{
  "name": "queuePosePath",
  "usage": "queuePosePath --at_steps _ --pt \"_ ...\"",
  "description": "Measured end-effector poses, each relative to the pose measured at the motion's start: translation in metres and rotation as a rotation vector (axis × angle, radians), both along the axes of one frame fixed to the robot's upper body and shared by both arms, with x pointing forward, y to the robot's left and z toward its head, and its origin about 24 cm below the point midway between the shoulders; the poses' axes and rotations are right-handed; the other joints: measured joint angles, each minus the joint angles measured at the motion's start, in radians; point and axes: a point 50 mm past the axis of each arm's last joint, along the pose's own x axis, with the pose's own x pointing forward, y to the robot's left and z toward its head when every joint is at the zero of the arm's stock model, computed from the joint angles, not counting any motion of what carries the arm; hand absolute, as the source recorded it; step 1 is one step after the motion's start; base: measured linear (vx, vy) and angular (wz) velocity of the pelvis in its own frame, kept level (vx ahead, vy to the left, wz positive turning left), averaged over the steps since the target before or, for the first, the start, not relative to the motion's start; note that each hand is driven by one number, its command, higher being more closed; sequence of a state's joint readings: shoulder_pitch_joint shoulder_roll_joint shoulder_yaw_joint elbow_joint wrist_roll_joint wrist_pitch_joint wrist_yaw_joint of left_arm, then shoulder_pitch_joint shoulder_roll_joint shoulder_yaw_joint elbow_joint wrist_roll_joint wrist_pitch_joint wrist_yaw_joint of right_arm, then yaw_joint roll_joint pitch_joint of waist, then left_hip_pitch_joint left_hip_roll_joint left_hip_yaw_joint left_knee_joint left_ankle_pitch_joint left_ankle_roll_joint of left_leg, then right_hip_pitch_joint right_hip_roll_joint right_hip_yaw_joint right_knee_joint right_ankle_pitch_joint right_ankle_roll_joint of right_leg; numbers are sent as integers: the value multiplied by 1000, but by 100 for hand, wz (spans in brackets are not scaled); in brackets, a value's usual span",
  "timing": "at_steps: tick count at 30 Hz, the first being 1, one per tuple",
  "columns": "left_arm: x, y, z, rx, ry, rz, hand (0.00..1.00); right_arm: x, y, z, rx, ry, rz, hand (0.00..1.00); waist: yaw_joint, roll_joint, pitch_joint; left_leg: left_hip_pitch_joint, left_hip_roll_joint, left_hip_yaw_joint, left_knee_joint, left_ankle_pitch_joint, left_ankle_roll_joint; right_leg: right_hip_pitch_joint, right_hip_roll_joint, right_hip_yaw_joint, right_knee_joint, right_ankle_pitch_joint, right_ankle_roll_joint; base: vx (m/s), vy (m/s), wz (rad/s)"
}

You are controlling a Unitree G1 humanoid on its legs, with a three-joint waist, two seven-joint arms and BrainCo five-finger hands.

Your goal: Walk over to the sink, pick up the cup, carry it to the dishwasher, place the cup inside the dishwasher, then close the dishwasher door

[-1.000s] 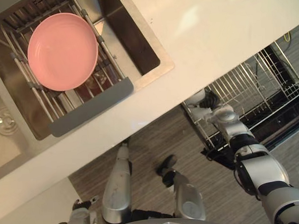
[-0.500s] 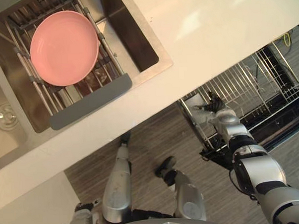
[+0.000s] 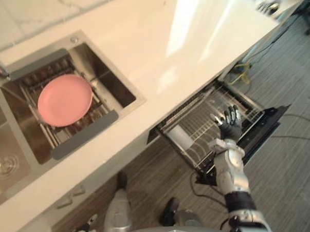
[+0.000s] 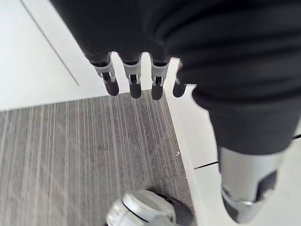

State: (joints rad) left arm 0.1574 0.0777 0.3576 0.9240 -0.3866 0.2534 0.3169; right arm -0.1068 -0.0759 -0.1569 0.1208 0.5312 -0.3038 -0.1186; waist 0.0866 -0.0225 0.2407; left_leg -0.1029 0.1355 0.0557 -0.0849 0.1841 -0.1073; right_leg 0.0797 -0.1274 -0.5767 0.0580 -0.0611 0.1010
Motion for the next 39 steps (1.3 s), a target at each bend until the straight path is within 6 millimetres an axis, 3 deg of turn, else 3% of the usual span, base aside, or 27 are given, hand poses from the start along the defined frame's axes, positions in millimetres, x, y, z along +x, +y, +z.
queuePosePath --at_steps 5,8,9,10,11,13,14,16,20,23,24,25,26,27,28,30,31,33,35,37,38,39 --pt "-23 -13 -7 -87 -14 184 0 6 16 31 5 -230 218 0 1 -10 -45 54 10 31 6 -4 3 53 17 30 -35 18 -4 53 -39 -18" --pt "-27 -18 -8 -100 -31 227 0 14 36 40 19 -291 394 0 3 0 -66 58 14 32 6 -1 1 65 25 16 -41 19 -7 -14 -13 6" --pt "-27 -19 -8 -108 -50 242 0 13 41 46 17 -316 443 0 -4 6 -69 49 13 66 6 0 19 79 22 -13 -43 19 -7 -57 11 38" --pt "-27 -20 -8 -111 -55 228 0 12 42 49 13 -329 457 0 -11 8 -70 51 16 120 6 -12 51 92 19 -35 -47 19 -6 -36 25 106" --pt "-23 -20 -8 -110 -64 117 0 9 39 61 -15 -369 470 0 -29 11 -73 44 23 253 55 -57 86 130 2 -113 -60 25 4 0 45 91" --pt "-24 -22 -9 -110 -54 30 0 11 39 68 -38 -389 485 0 -14 21 -79 26 26 303 108 -92 115 134 -8 -123 -65 31 10 13 79 39" --pt "-26 -23 -9 -118 -49 -45 0 13 40 74 -47 -408 493 0 -6 31 -85 15 33 356 156 -137 124 139 -19 -125 -75 40 18 34 123 6" --pt "-26 -25 -10 -150 -58 -141 0 14 41 81 -68 -428 504 0 -7 46 -86 18 26 390 186 -162 123 155 -38 -132 -87 51 31 54 153 13" --pt "-28 -27 -11 -234 -81 -255 0 15 46 84 -62 -434 518 0 -19 41 -97 57 -34 405 132 -152 124 179 -95 -158 -72 46 58 86 160 18" --pt "-36 -24 -12 -279 -48 -237 0 14 43 86 -33 -437 486 0 -33 11 -111 97 -118 377 34 -137 125 178 -188 -220 35 19 93 145 198 54" --pt "-36 -27 -13 -292 -31 -259 0 13 35 85 -29 -427 451 0 -40 24 -112 116 -136 341 4 -131 132 171 -226 -241 137 25 71 158 201 104" --pt "-36 -27 -13 -292 -13 -299 0 8 23 78 -27 -397 396 0 -47 33 -117 119 -145 285 7 -134 144 141 -258 -196 277 42 -43 168 210 118" --pt "-36 -26 -13 -289 -6 -322 0 6 17 75 -28 -383 373 0 -52 33 -117 120 -145 253 15 -135 152 107 -268 -126 360 61 -110 194 177 166" --pt "-33 -20 -12 -270 14 -377 0 -2 7 68 -20 -360 324 0 -70 35 -119 101 -131 134 40 -98 179 10 -221 109 502 -5 -76 198 105 168" --pt "-30 -13 -11 -242 27 -412 0 -8 6 64 -13 -347 309 0 -82 17 -113 87 -132 73 47 -96 186 -26 -163 189 517 -90 -54 195 48 174" --pt "-22 -4 -9 -205 38 -440 0 -15 6 63 -9 -352 305 0 -94 -25 -100 86 -149 -19 44 -96 192 -99 -70 283 491 -179 -66 160 -37 148" --pt "-20 -3 -9 -193 58 -478 0 -19 5 66 -16 -363 300 0 -102 -34 -100 89 -163 -70 45 -100 196 -158 -17 345 464 -196 -60 171 -35 141" --pt "-21 -3 -9 -183 82 -520 0 -25 5 68 -28 -380 305 0 -109 -31 -96 125 -187 -111 29 -106 199 -205 21 421 409 -180 -33 160 -39 114" --pt "-27 -4 -10 -183 109 -541 0 -26 9 68 -37 -390 336 0 -98 -33 -100 193 -209 -123 6 -126 201 -212 18 436 339 -118 -33 202 -63 56" --pt "-35 -4 -10 -187 133 -536 0 -28 8 69 -37 -400 344 0 -95 -33 -126 203 -217 -107 21 -167 196 -152 15 427 229 23 -38 239 -78 5" --pt "-33 -2 -10 -180 133 -536 0 -25 9 72 -33 -416 350 0 -79 -41 -130 204 -217 -66 34 -194 188 -110 14 432 144 46 -33 218 -66 9" --pt "-23 -3 -9 -175 116 -547 0 -23 7 78 -42 -441 342 0 -98 -39 -126 178 -208 -29 36 -188 168 -110 9 425 112 47 -33 163 -48 6"
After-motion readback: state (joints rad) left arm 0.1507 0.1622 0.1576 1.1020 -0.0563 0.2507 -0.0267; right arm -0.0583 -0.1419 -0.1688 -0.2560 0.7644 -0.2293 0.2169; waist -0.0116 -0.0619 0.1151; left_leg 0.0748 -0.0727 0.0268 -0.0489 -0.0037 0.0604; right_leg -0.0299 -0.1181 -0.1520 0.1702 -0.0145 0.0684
